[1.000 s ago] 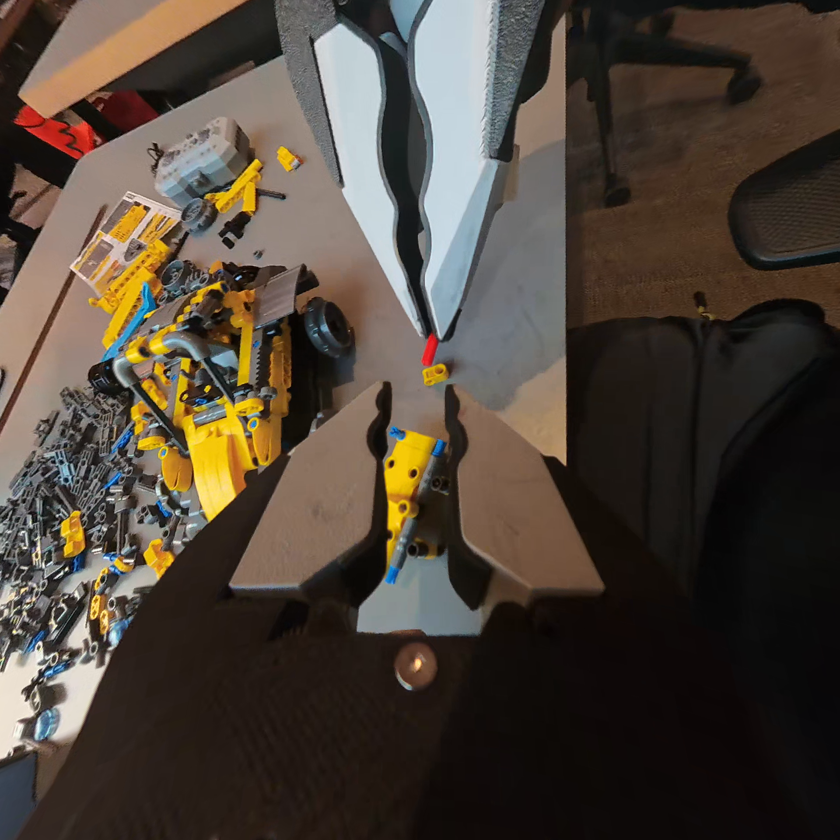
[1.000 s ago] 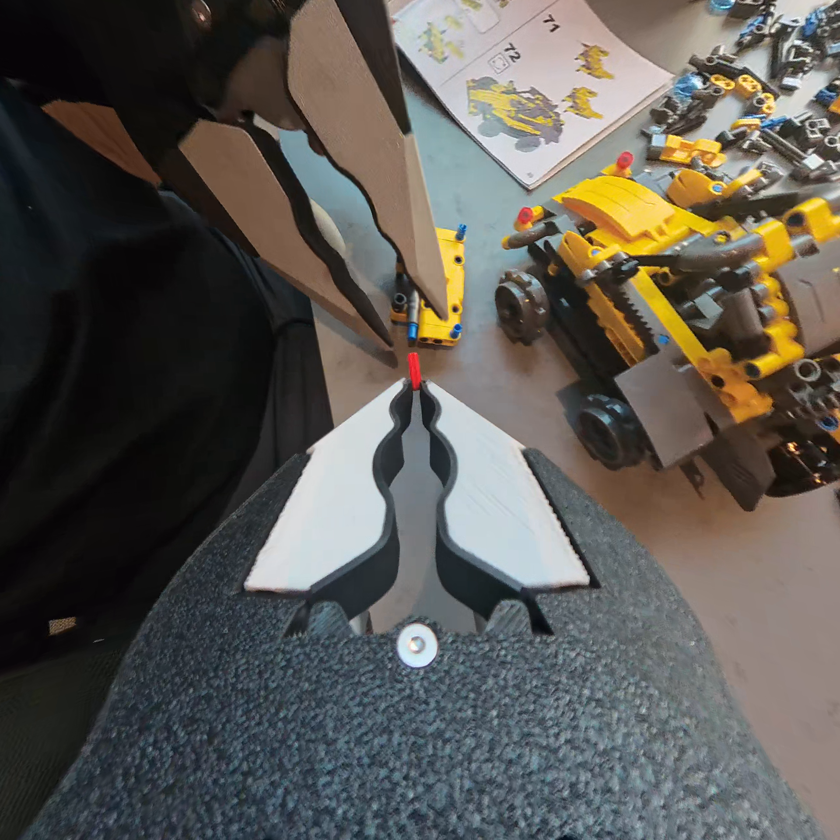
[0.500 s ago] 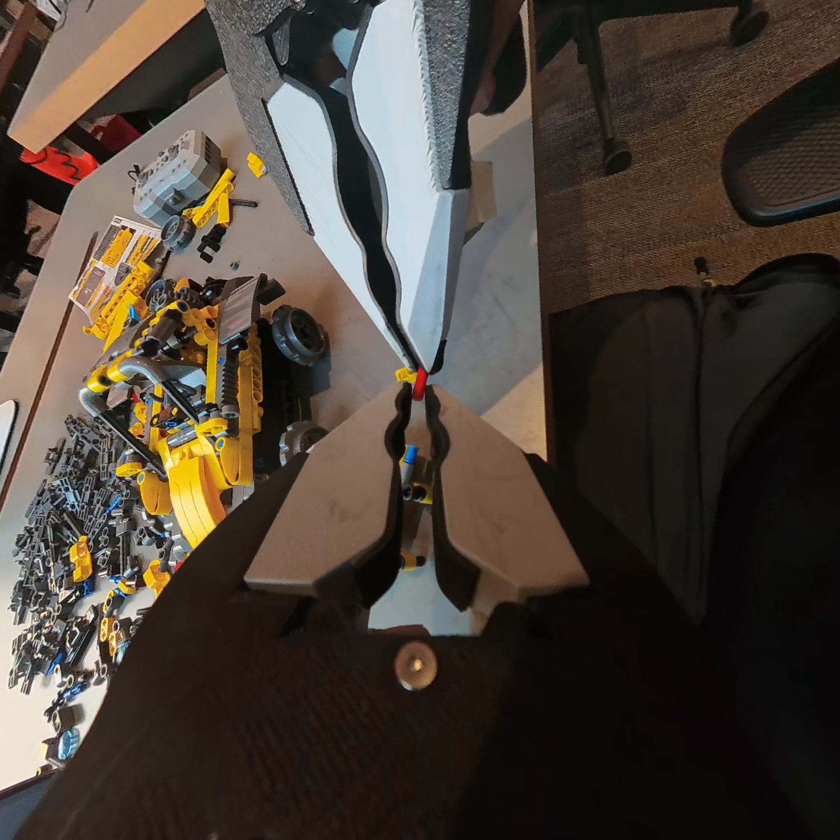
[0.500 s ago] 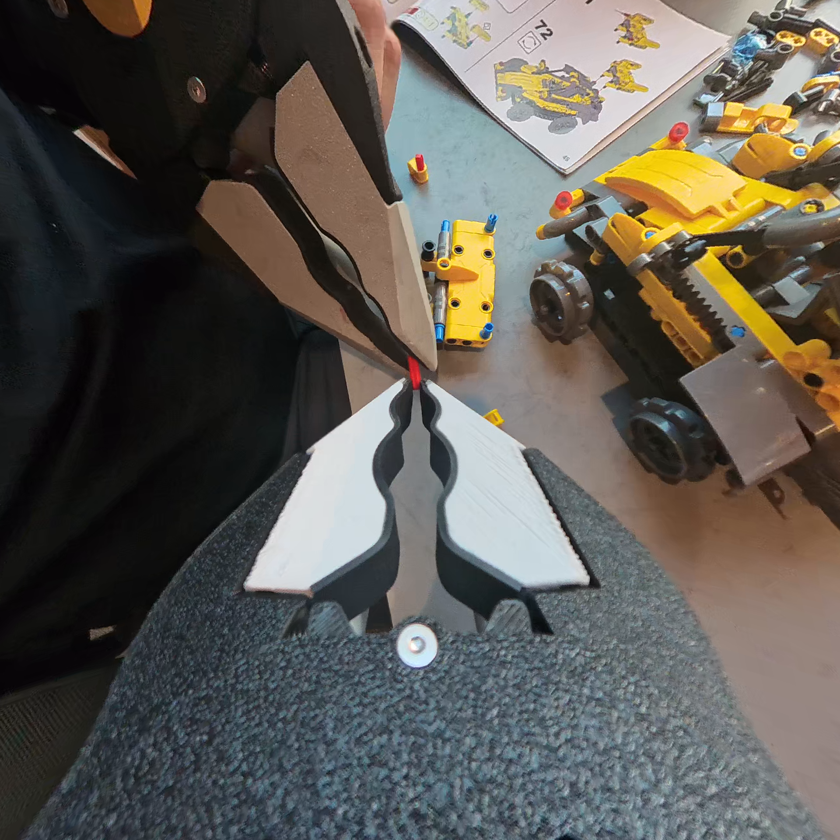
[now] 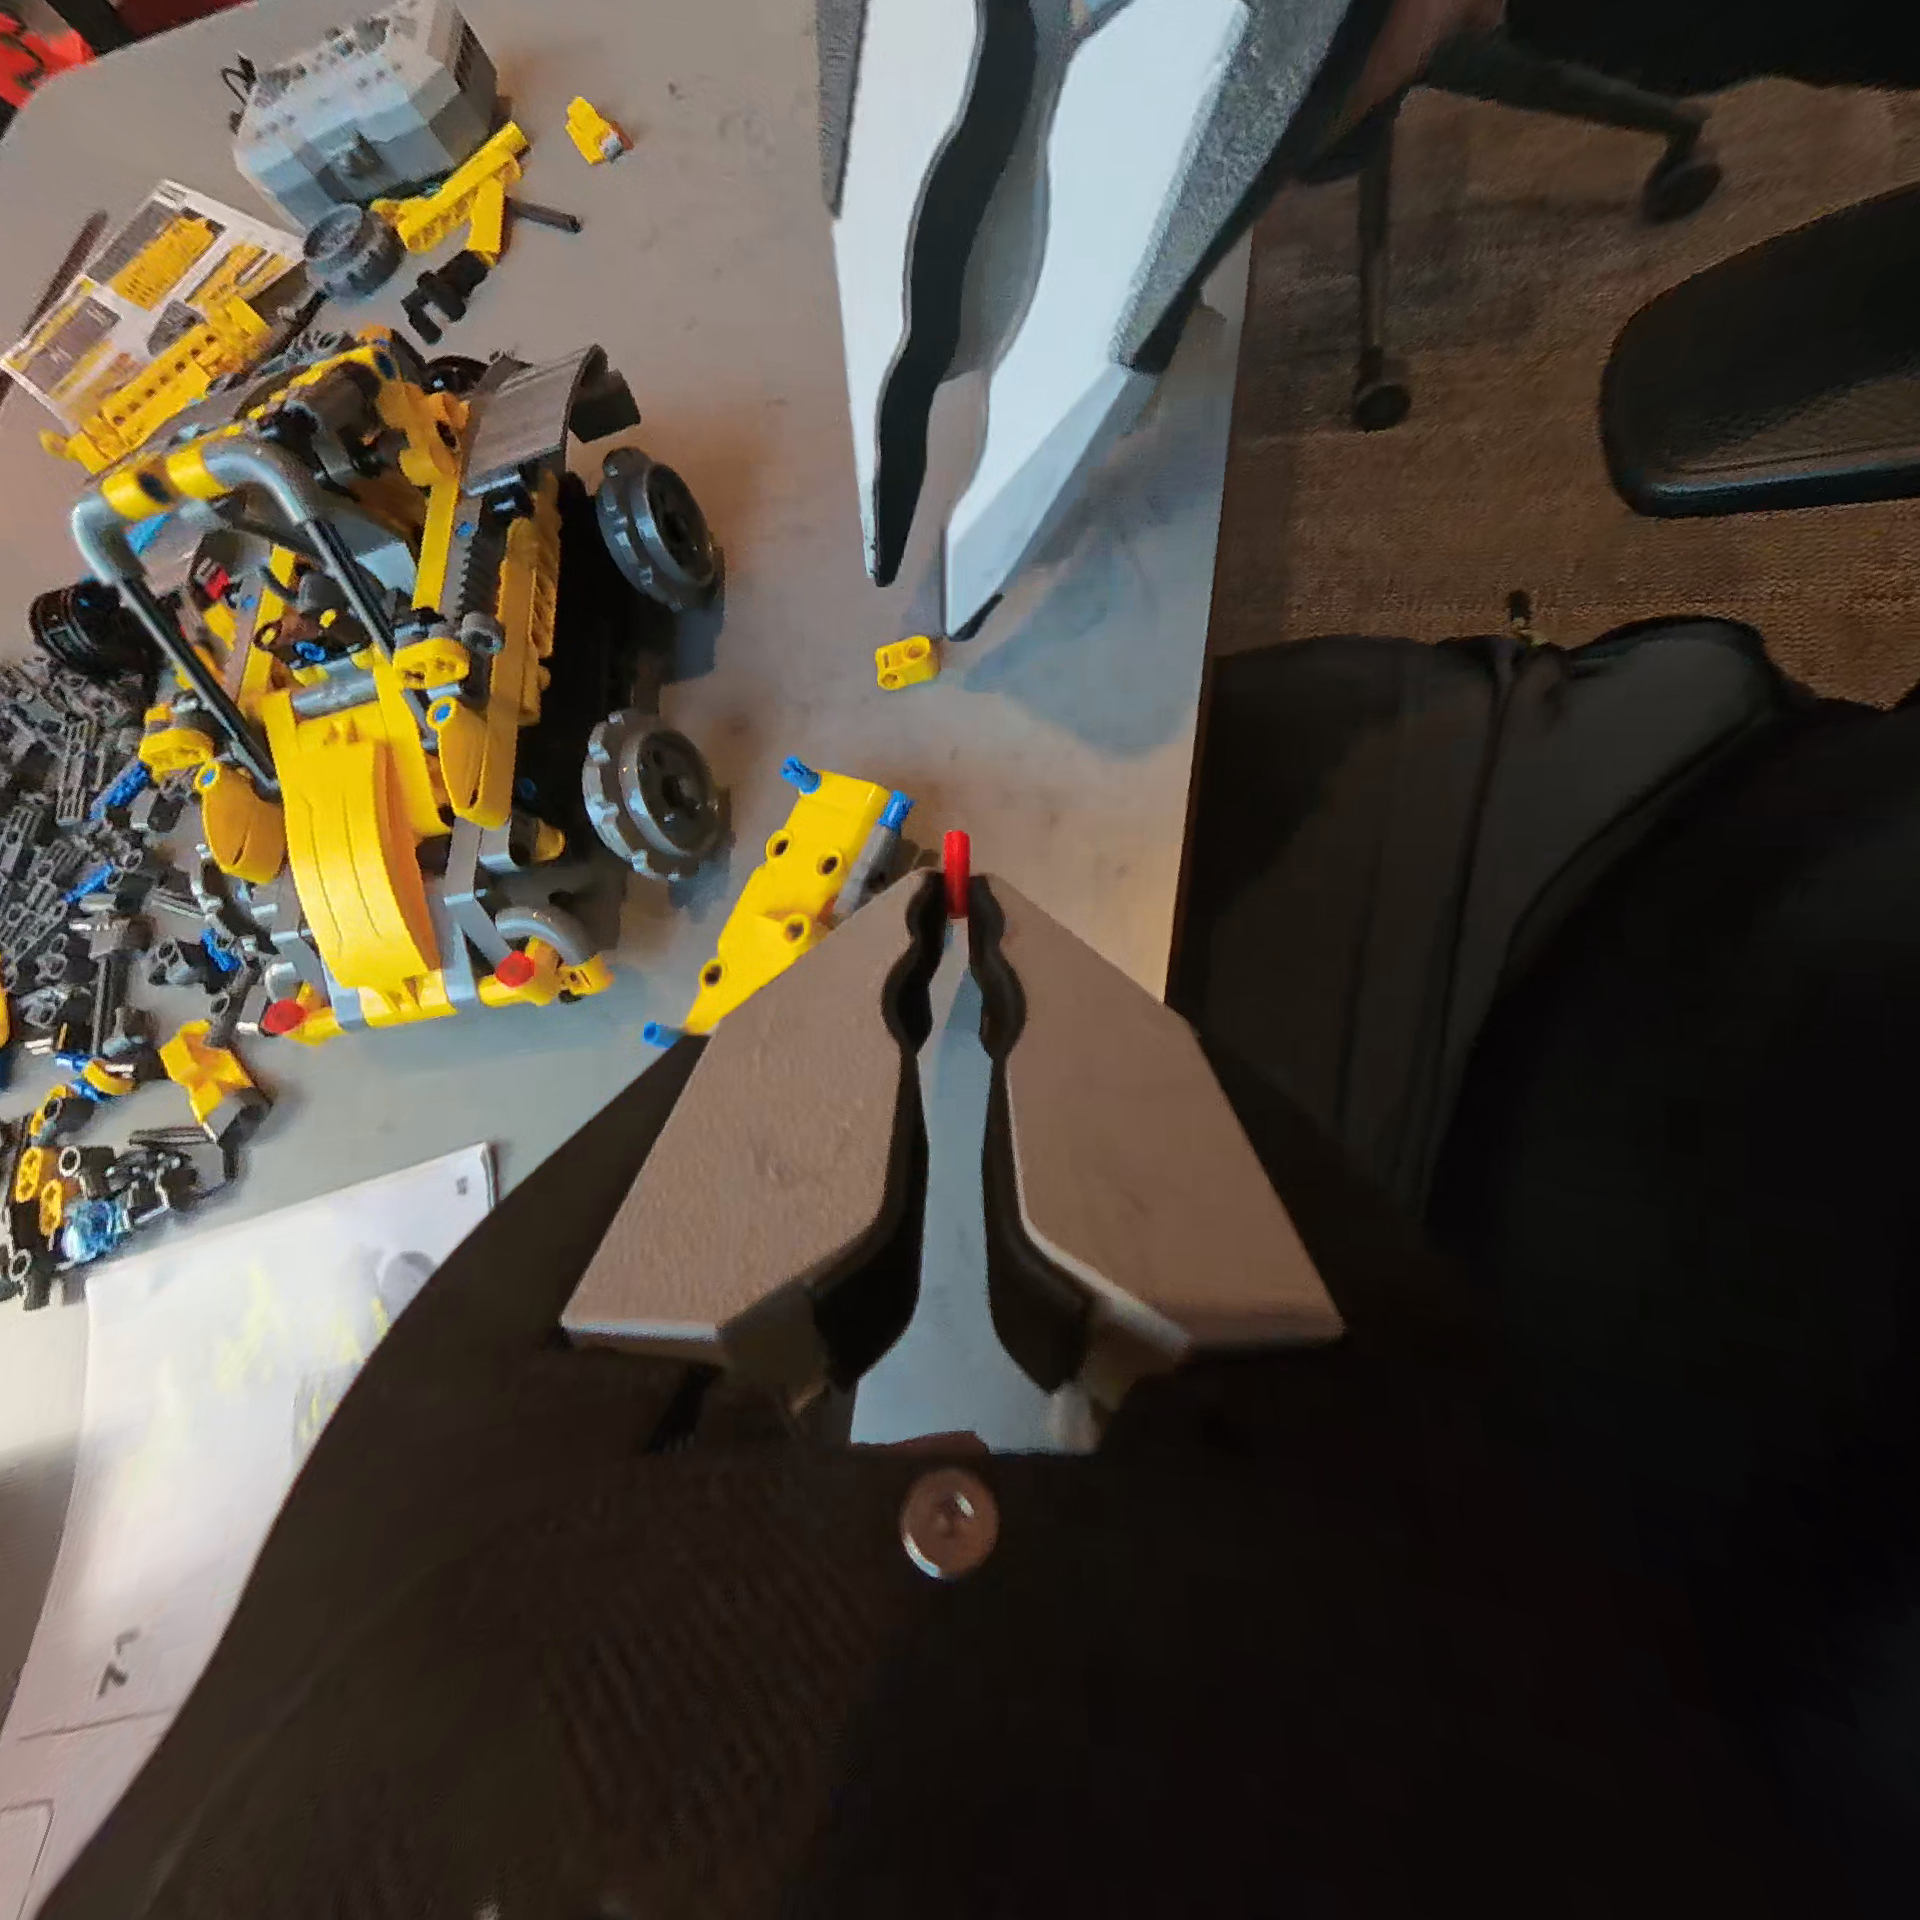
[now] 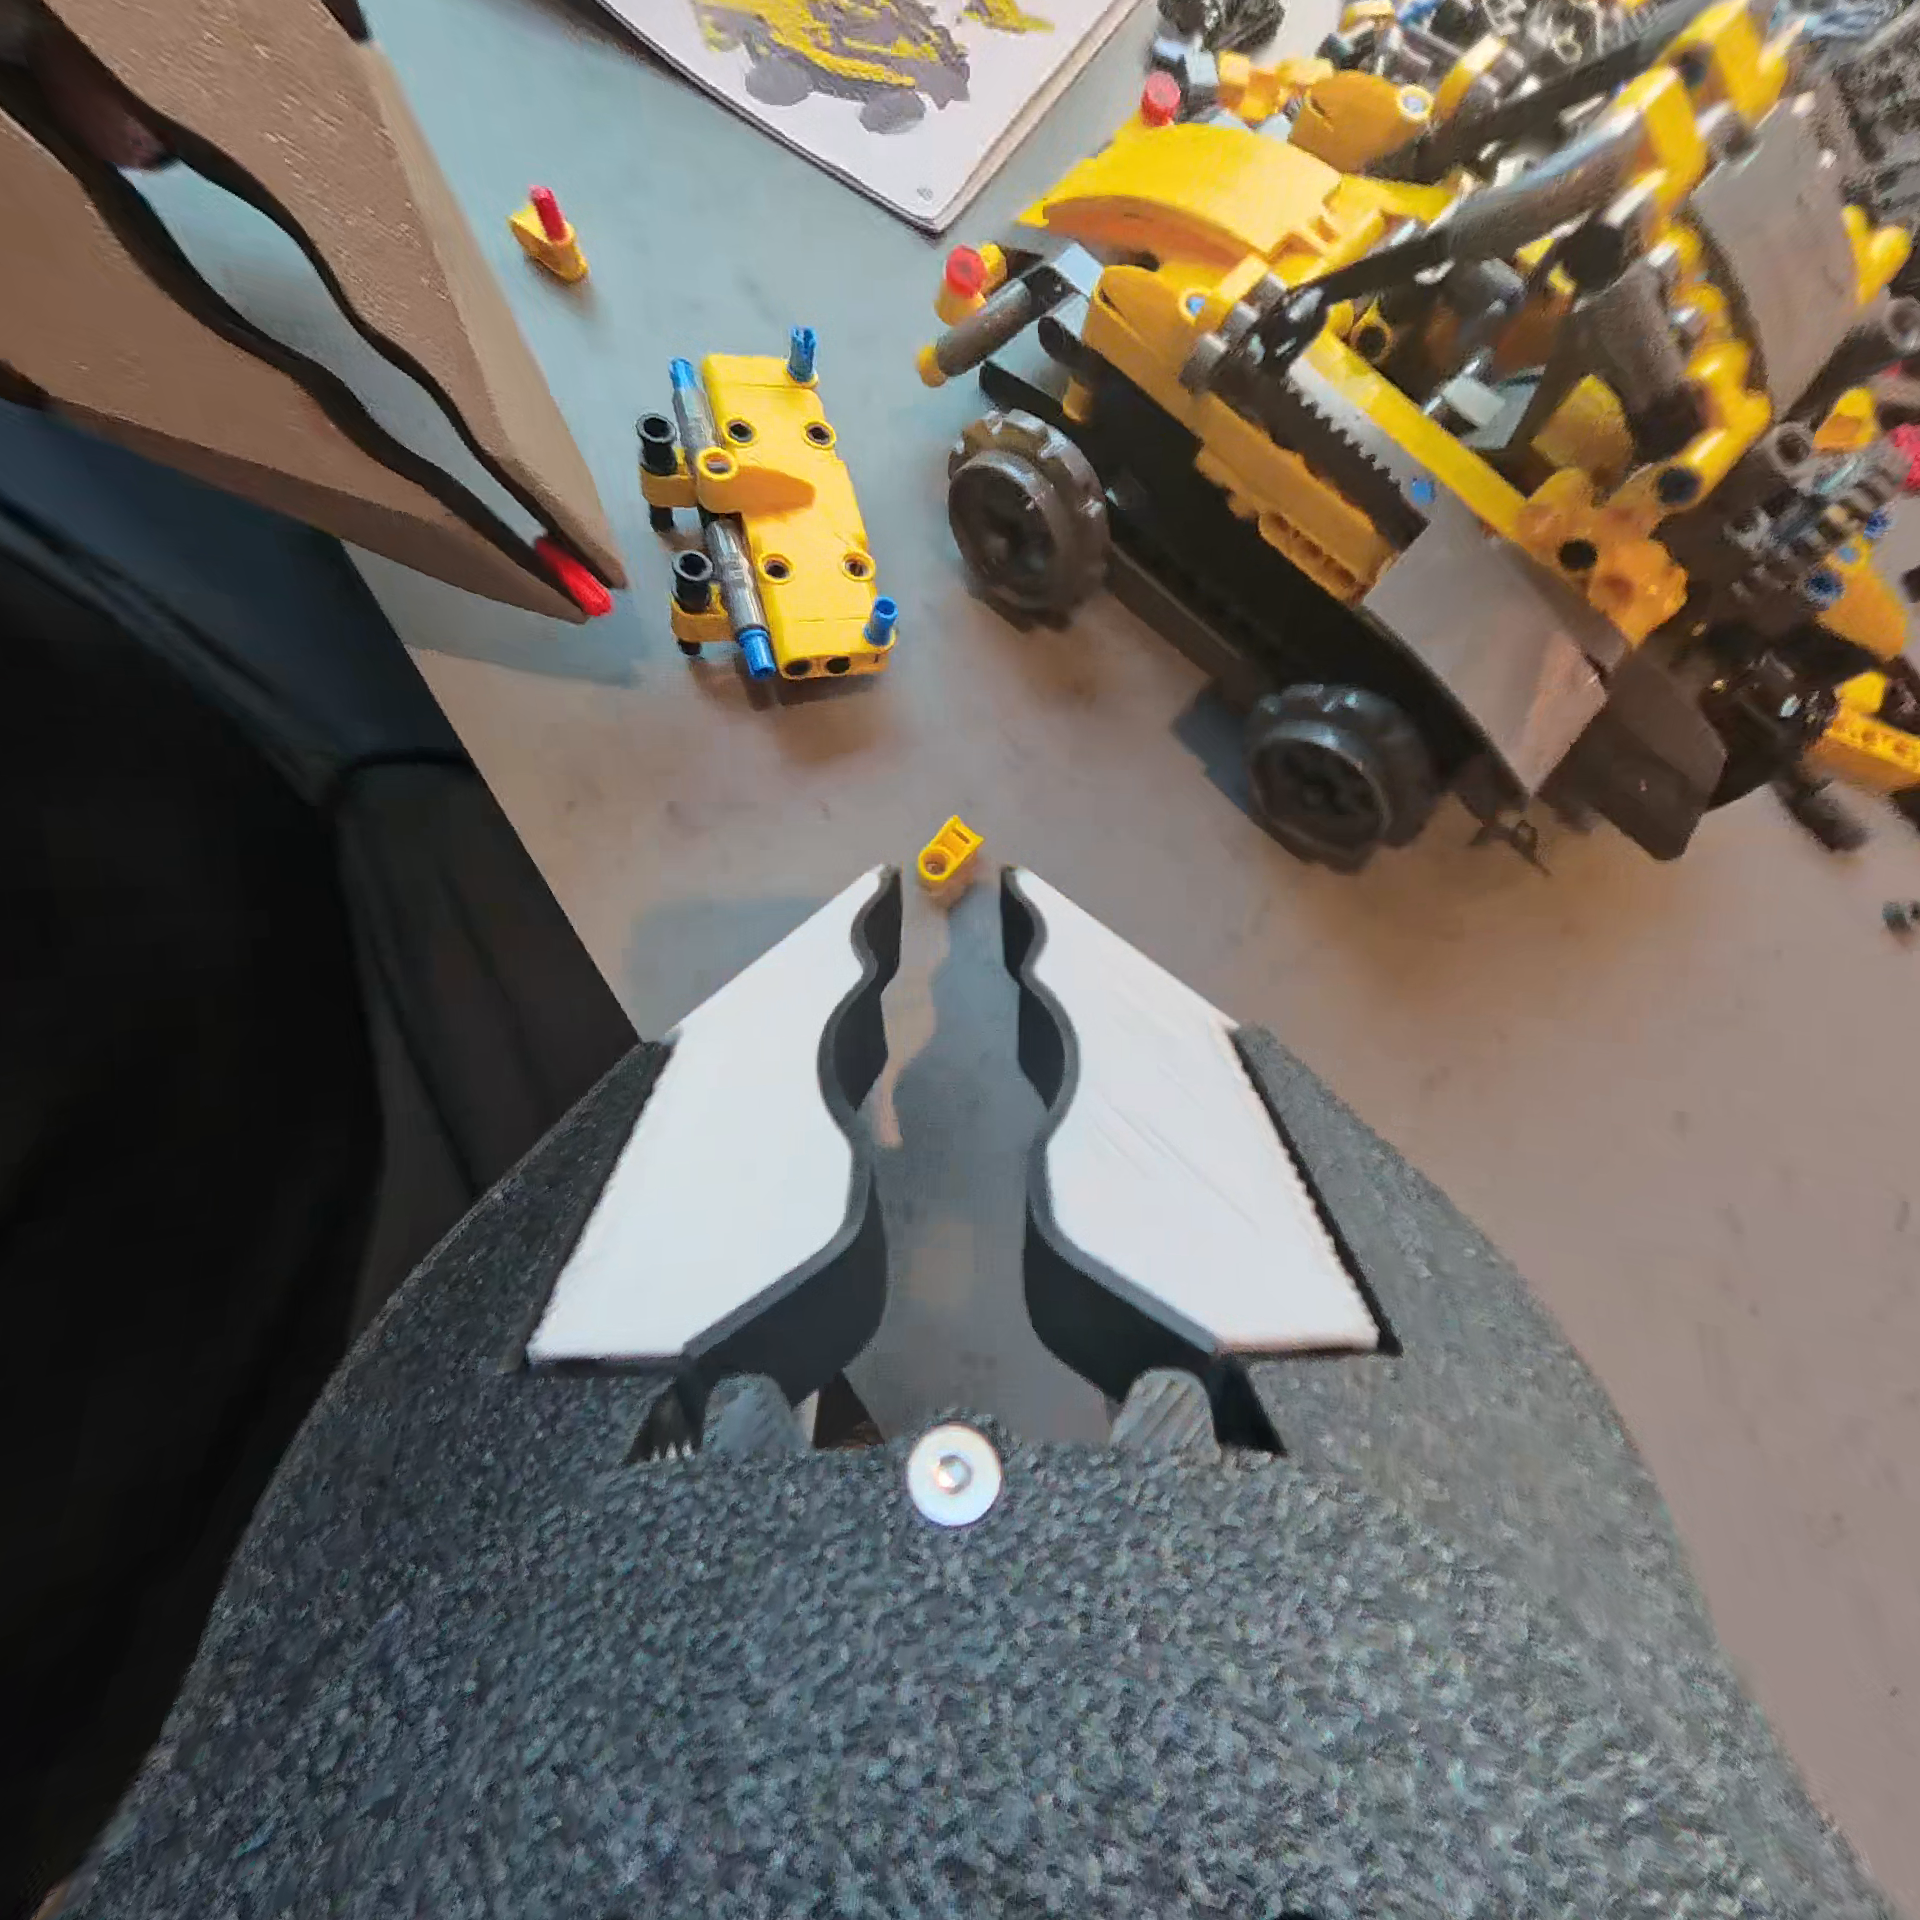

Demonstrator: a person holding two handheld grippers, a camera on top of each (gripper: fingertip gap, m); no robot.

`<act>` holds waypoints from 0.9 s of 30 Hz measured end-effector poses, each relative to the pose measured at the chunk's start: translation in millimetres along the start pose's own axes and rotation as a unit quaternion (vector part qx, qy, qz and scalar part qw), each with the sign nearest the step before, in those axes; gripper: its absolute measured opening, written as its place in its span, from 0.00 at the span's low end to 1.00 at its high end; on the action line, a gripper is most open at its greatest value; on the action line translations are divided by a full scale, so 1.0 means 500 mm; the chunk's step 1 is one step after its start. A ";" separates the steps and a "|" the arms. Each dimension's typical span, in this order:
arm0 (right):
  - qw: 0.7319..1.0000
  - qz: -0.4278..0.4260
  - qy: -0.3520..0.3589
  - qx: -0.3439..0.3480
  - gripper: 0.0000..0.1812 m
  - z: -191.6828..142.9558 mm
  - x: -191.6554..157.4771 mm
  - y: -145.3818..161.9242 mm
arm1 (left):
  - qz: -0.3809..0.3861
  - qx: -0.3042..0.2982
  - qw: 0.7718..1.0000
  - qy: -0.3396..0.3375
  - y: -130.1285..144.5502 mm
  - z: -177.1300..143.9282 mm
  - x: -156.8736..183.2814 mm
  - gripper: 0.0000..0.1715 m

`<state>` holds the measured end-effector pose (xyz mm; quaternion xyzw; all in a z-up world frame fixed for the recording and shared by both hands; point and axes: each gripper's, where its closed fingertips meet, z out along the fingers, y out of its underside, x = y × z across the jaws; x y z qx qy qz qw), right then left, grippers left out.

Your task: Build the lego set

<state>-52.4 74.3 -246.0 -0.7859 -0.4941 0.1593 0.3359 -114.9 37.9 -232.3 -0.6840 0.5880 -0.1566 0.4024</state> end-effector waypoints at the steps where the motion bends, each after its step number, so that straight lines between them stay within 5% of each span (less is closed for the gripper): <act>1: 1.000 0.010 0.002 0.002 0.11 0.005 -0.005 0.000 | -0.002 0.001 1.000 -0.003 0.003 -0.004 -0.001 0.01; 13: 0.996 0.087 0.019 0.012 0.04 0.033 0.011 -0.002 | 0.001 0.020 0.999 -0.027 0.015 -0.017 0.000 0.01; 17: 0.985 0.170 -0.034 0.028 0.04 0.029 0.006 -0.002 | -0.008 0.024 0.999 -0.024 0.020 -0.019 0.000 0.01; 22: 0.932 0.317 -0.176 0.025 0.04 0.021 -0.029 0.002 | -0.003 0.022 1.000 -0.021 0.023 -0.021 0.001 0.01; 27: 0.940 0.308 -0.147 0.005 0.07 0.015 -0.014 0.015 | -0.004 0.027 0.999 -0.020 0.021 -0.025 0.000 0.01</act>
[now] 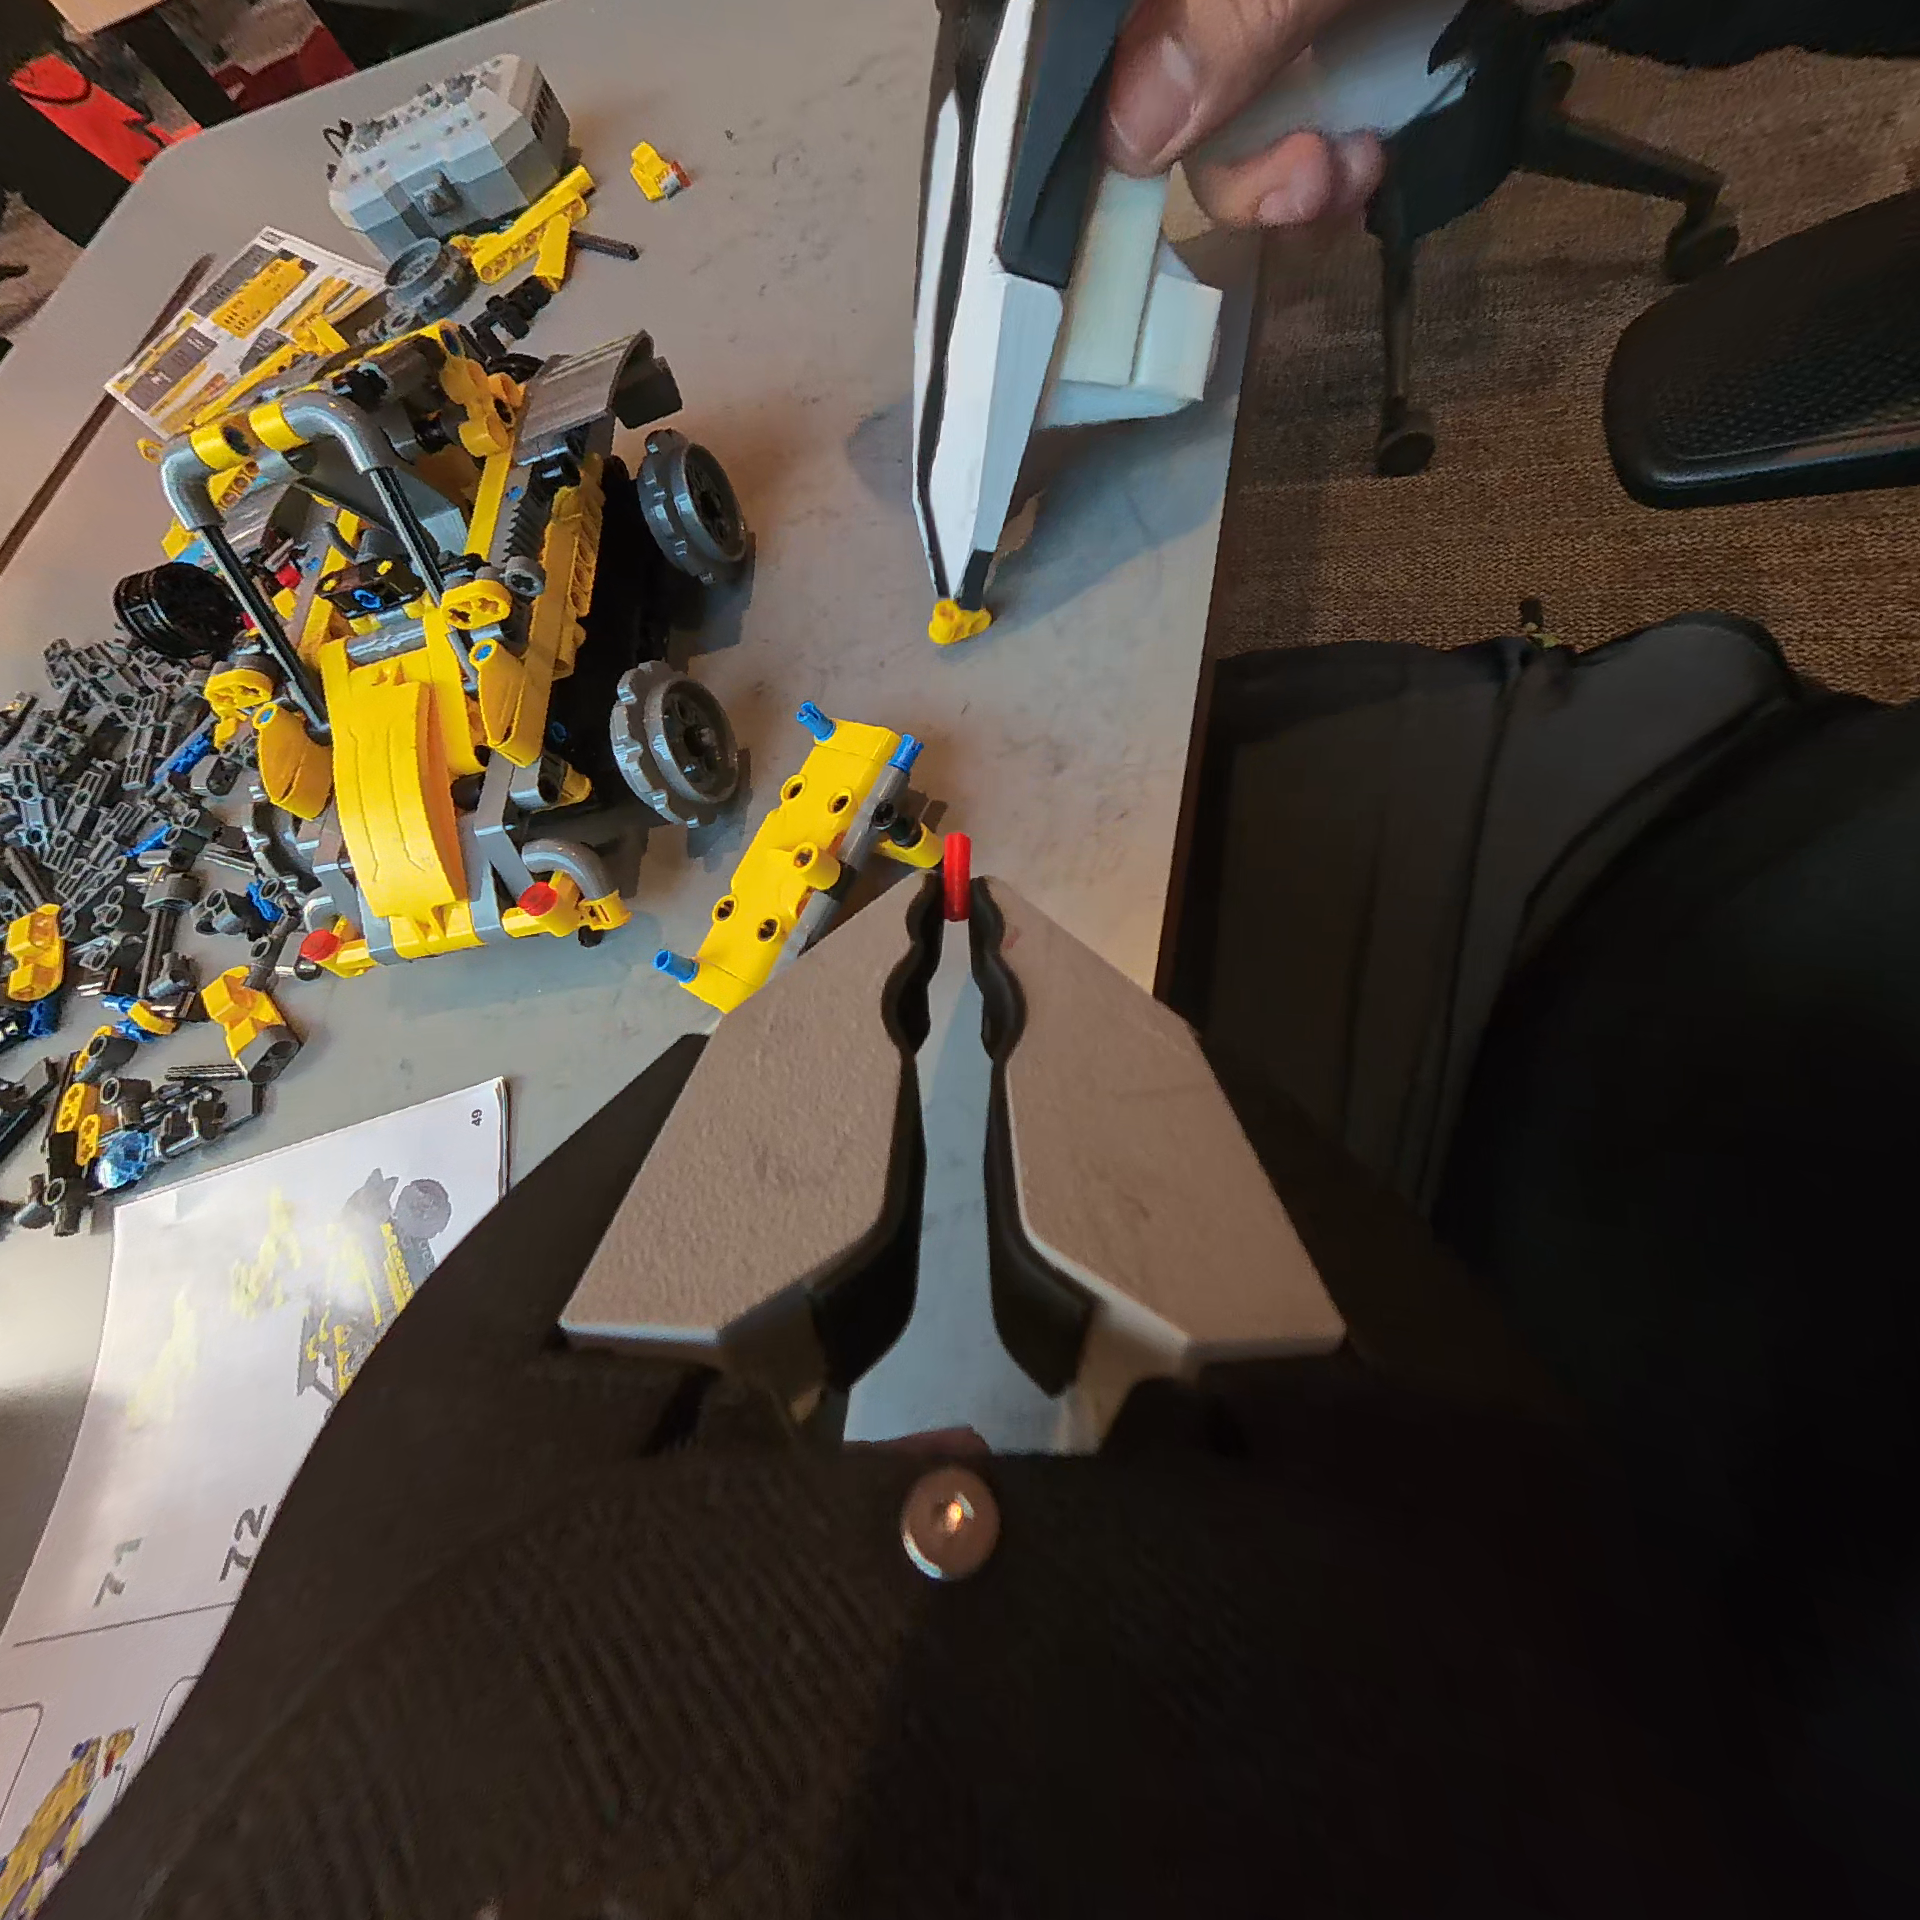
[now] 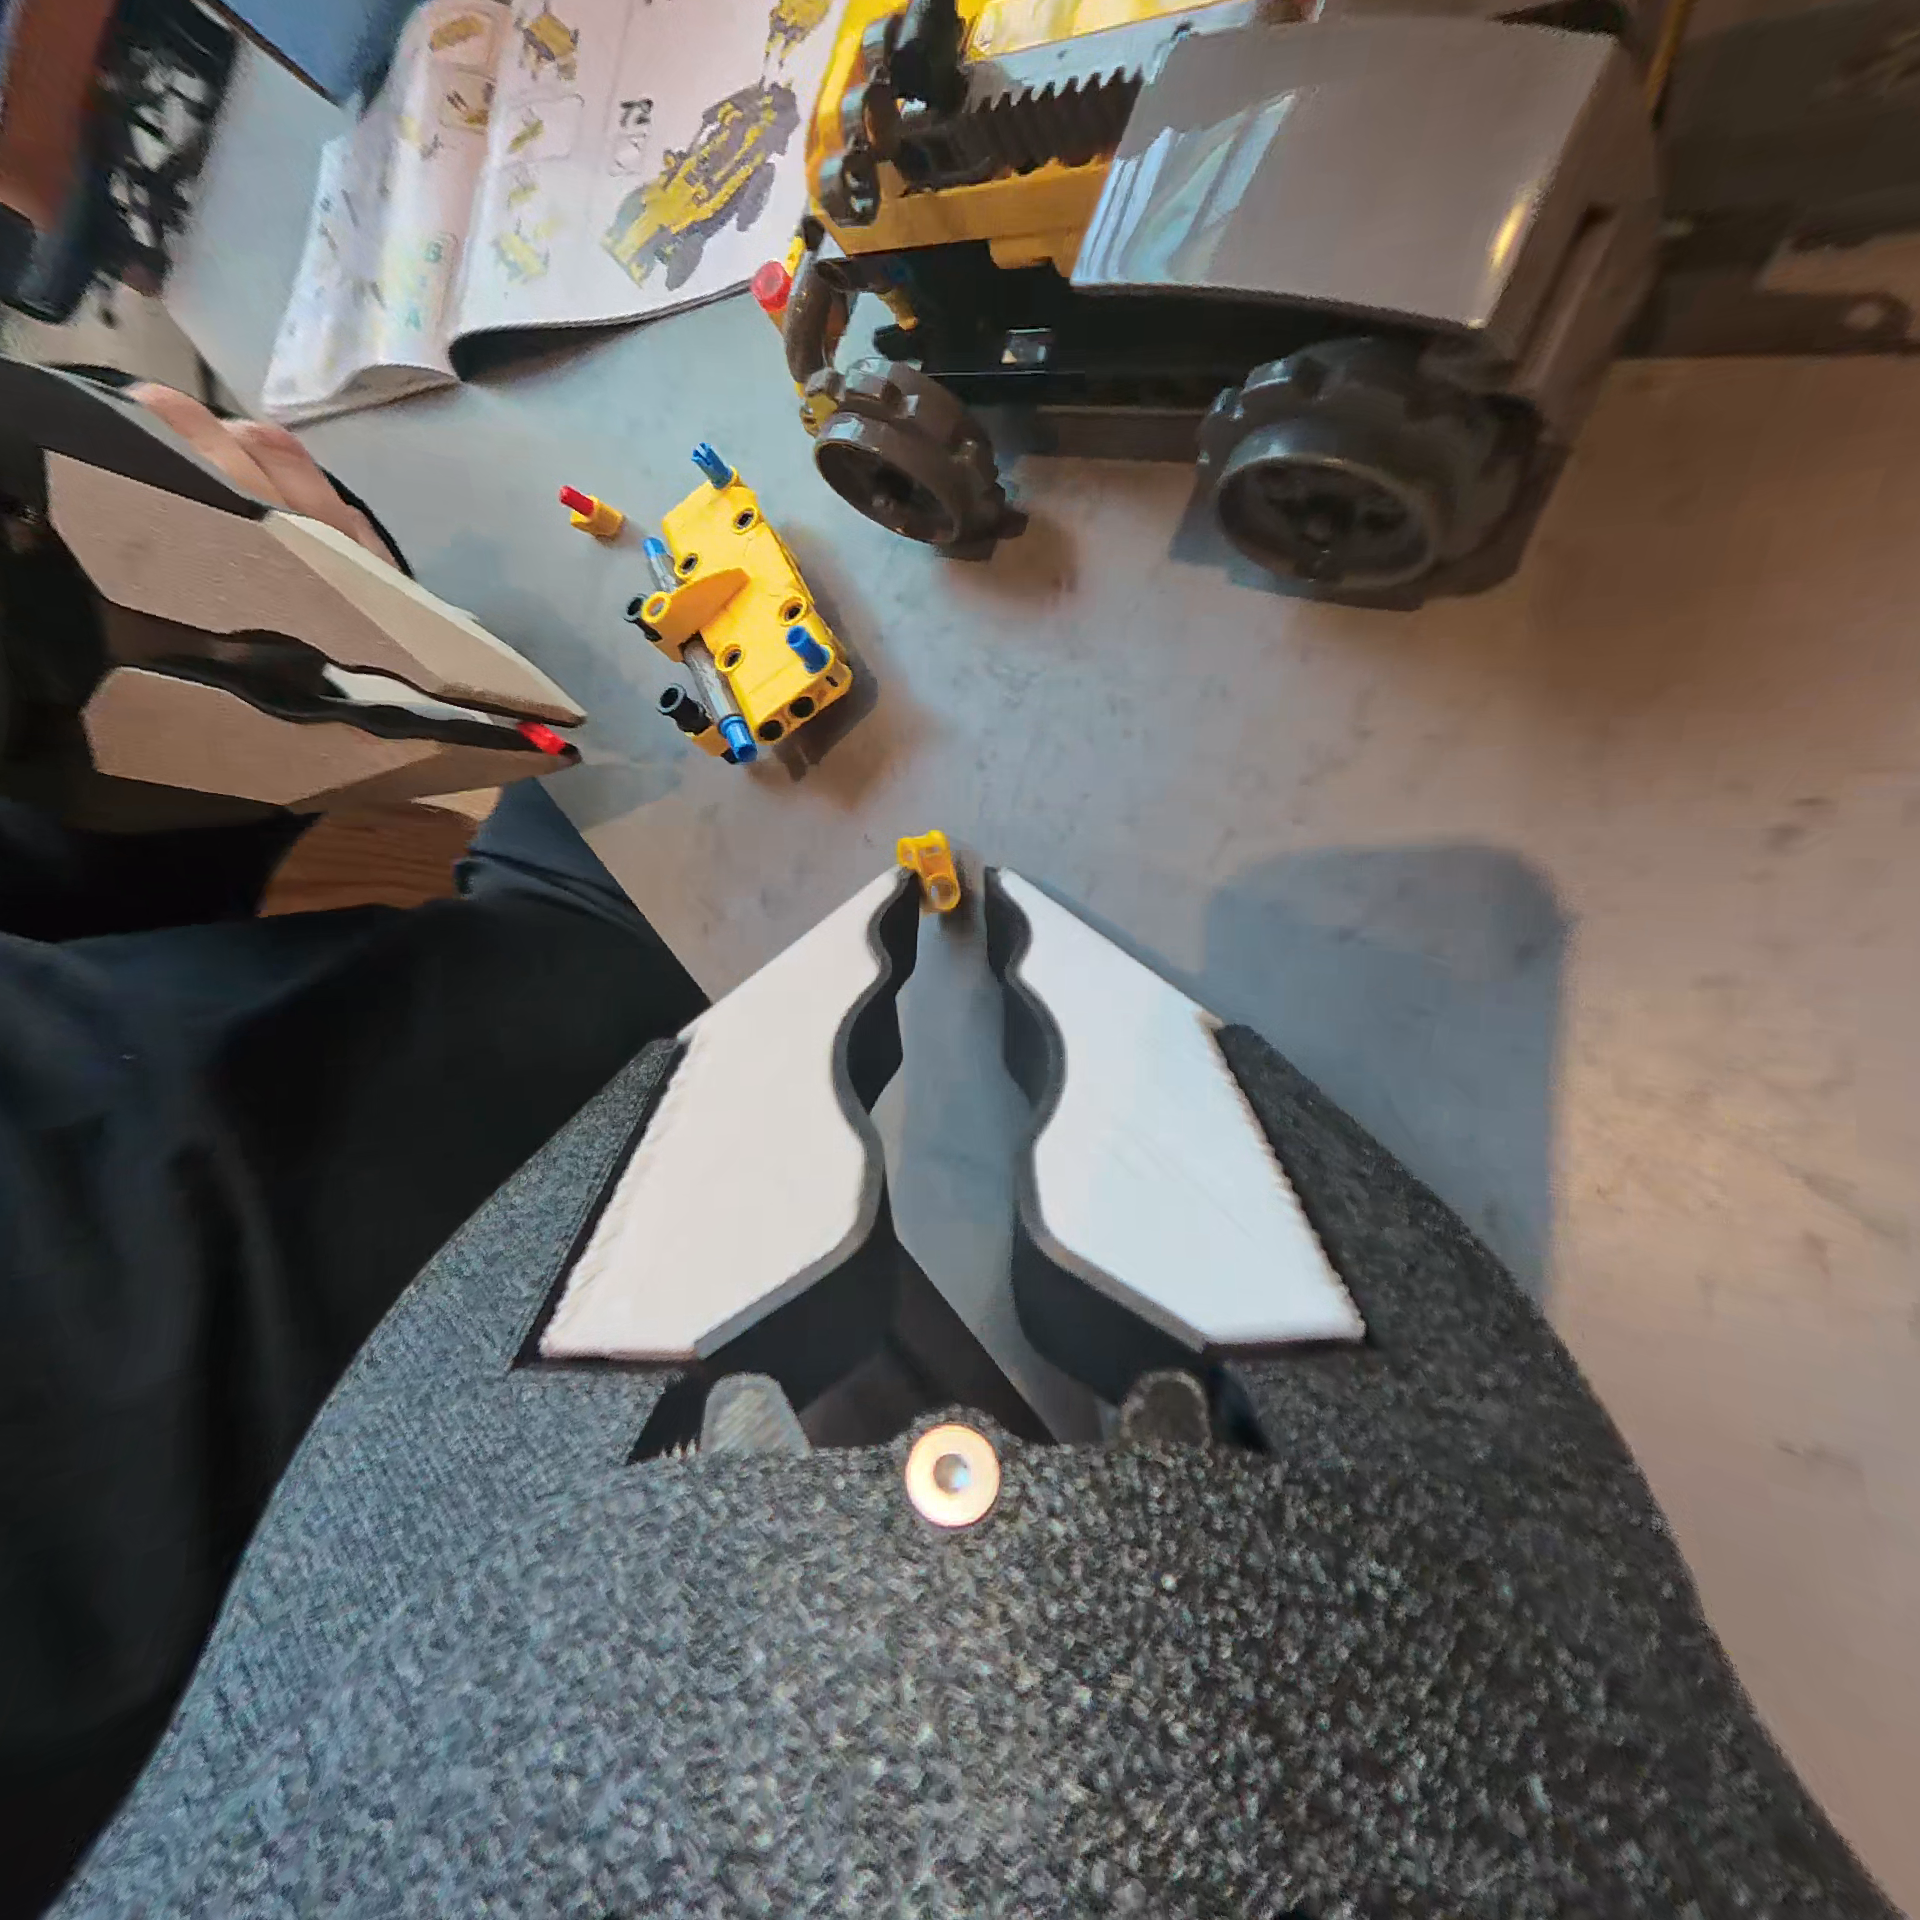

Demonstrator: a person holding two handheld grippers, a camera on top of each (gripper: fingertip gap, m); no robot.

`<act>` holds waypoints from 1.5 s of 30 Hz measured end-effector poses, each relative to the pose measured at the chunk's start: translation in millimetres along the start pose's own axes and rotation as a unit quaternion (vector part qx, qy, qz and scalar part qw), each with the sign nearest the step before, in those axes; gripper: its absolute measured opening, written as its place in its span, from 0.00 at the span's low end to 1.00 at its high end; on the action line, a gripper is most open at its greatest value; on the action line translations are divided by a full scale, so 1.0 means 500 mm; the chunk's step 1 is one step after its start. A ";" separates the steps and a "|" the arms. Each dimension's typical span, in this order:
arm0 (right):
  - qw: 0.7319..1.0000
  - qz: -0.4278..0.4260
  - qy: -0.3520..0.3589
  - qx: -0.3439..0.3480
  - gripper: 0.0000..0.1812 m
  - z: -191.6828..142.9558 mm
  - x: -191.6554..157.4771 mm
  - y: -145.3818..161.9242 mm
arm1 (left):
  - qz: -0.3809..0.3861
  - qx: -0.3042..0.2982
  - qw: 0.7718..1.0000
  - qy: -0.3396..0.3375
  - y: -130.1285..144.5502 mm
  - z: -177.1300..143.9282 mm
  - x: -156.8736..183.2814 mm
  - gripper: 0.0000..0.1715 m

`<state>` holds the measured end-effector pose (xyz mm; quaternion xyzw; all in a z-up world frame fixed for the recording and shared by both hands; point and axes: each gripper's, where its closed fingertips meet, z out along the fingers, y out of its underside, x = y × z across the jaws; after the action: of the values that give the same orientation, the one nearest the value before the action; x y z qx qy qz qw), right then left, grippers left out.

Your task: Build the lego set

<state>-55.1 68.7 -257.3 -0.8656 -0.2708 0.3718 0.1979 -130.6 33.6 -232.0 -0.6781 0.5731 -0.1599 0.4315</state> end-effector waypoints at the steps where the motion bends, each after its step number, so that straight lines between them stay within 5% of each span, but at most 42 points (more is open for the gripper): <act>1: 1.000 -0.009 0.016 -0.003 0.07 -0.004 0.006 0.000 | -0.001 0.001 1.000 0.000 0.000 -0.001 0.000 0.01; 8: 0.994 -0.082 0.065 0.001 0.11 -0.024 0.003 -0.014 | -0.004 0.007 1.000 -0.003 -0.002 0.000 -0.002 0.01; 21: 0.971 -0.185 -0.138 0.063 0.07 -0.013 -0.211 -0.034 | 0.048 0.115 0.992 -0.037 -0.074 -0.030 0.006 0.00; 37: 0.969 -0.153 -0.181 0.068 0.03 -0.001 -0.213 -0.042 | 0.075 0.108 0.989 -0.062 -0.080 -0.028 0.009 0.01; 45: 0.975 -0.174 -0.122 0.059 0.02 -0.011 -0.168 -0.042 | 0.039 0.092 0.994 -0.054 -0.071 -0.015 0.007 0.00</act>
<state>-106.0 32.6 -197.2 -0.7403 -0.4168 0.4495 0.2760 -112.3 26.3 -201.4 -0.6207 0.5578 -0.1581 0.5278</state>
